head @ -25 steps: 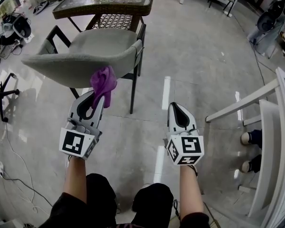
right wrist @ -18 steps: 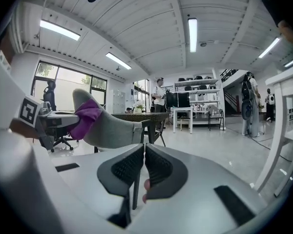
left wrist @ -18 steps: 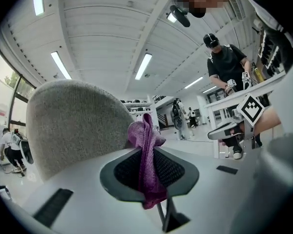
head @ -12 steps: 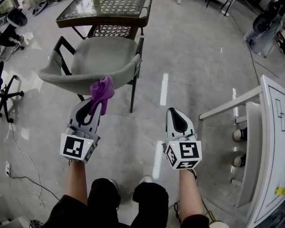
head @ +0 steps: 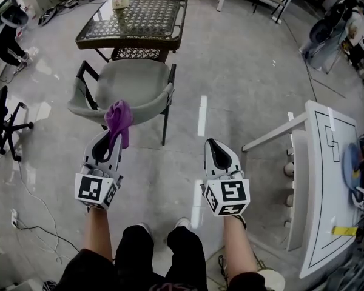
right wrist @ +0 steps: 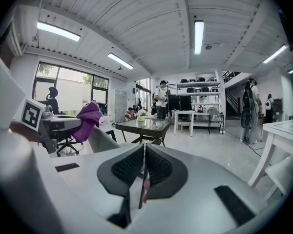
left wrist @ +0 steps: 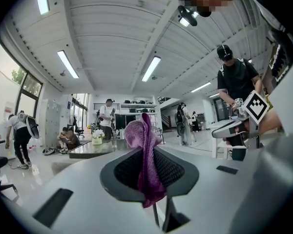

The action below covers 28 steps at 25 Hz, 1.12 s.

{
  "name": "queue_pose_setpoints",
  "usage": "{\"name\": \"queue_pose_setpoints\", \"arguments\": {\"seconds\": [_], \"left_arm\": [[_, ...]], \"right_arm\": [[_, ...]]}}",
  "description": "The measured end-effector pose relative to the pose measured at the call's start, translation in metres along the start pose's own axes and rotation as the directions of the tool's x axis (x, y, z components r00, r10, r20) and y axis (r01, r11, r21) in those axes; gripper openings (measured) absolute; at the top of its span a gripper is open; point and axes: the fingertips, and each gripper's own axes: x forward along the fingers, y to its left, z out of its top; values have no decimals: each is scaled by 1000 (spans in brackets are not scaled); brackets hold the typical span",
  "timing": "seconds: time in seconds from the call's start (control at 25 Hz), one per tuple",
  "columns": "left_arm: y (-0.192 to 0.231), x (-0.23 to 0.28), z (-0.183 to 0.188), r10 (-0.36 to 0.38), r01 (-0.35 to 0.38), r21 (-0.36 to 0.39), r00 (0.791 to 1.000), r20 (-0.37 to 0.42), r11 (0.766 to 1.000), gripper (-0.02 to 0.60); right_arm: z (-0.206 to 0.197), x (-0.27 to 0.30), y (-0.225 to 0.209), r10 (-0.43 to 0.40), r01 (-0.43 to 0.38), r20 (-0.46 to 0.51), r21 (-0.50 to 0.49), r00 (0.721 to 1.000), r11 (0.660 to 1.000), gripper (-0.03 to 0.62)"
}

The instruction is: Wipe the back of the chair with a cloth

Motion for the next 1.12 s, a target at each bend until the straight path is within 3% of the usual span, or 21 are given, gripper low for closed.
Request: {"name": "queue_pose_setpoints", "arguments": {"seconds": [0.64, 1.12], "left_arm": [[21, -89, 182, 141, -142, 8, 989, 34, 990, 78], [39, -132, 262, 147, -149, 14, 984, 102, 989, 78]], "right_arm": [[143, -76, 14, 7, -7, 10, 41, 1000, 999, 28], [215, -113, 35, -34, 33, 50, 35, 998, 999, 28]]}}
